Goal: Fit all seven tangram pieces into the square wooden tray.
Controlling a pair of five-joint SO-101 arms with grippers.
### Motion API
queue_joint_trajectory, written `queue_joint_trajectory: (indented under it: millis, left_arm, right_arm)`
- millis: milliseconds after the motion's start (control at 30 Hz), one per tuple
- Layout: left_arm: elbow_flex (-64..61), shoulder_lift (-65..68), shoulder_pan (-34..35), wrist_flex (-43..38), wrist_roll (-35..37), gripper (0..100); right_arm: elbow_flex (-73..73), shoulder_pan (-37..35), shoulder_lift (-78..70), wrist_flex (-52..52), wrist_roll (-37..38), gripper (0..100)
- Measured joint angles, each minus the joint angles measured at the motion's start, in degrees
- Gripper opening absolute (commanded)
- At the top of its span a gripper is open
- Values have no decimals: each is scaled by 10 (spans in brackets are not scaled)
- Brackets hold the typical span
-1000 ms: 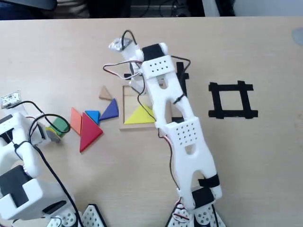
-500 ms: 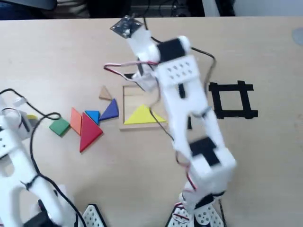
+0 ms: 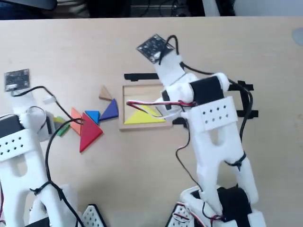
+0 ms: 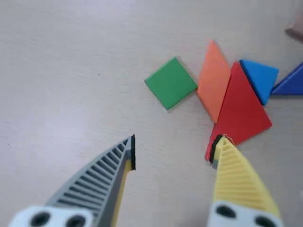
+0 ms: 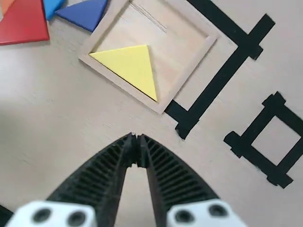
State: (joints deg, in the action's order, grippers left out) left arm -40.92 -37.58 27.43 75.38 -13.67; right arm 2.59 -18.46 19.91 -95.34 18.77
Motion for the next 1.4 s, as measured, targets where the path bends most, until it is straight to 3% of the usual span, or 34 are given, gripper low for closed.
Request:
queue_joint_trajectory:
  millis: [133,233,367,533,633,833,1067,1400]
  left_arm:
    - [12,0,-33,16,-124,276]
    - [46,9,-40,20,-137,277]
    - [110,92,-99,79,-142,274]
    - [189,261,-136,123,-32,275]
    - [189,287,-150,120,55,277]
    - [98,232,-229,42,127,276]
    - [50,213,-229,-17,98,274]
    - [5,306,-219,-151,74,274]
  right_arm:
    - [44,5,17,13,-10,226]
    - [73,5,25,24,-4,226]
    - [142,1,37,57,13,226]
    - [250,-8,74,128,16,226]
    - [309,-11,111,168,16,226]
    - [405,-10,165,246,16,226]
    - [411,-12,131,258,16,226]
    - [411,-11,92,272,16,226]
